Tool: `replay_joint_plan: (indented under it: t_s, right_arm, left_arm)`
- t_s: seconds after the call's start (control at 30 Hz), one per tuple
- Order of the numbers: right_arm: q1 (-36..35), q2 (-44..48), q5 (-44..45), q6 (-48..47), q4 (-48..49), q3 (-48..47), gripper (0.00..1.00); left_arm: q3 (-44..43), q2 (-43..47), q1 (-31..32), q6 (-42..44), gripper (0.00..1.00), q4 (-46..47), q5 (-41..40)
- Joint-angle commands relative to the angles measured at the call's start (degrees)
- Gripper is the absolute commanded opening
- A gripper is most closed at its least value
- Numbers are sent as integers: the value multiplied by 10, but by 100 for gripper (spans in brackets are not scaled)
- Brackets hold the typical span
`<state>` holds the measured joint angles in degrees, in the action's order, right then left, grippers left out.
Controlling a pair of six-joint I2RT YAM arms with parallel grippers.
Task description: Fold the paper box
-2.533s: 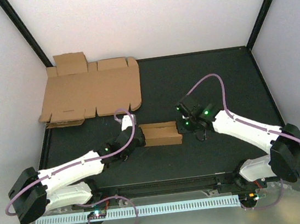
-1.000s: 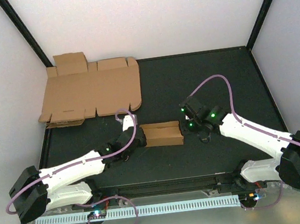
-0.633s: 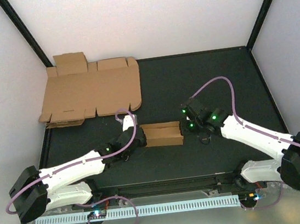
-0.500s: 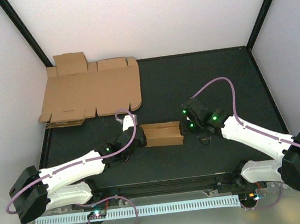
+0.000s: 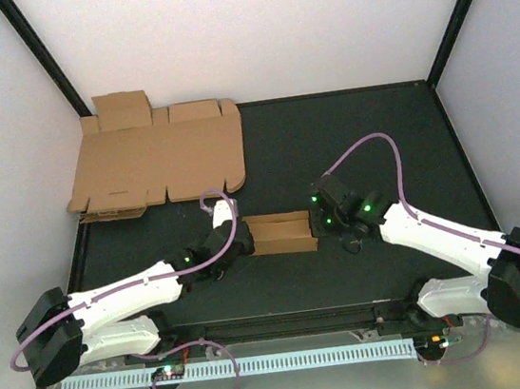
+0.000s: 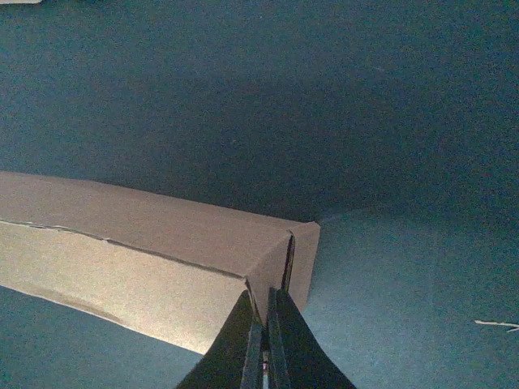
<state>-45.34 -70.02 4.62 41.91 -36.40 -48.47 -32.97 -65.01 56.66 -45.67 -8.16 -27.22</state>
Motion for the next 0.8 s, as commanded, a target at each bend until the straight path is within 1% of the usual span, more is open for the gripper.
replay_joint_plan:
  t_s: [0.0,0.3,0.77]
  right_arm:
    - [-20,-22,15,-7,-26,-9,2]
    - [-29,-22,38,-4,-34,-9,2]
    - [-49,-17,55,35,4,36,2]
  left_arm:
    - [-6,-18,7,-8,1,-44,16]
    - [-6,-21,9,-6,1,-47,17]
    - [-1,-17,14,-8,2,-71,21]
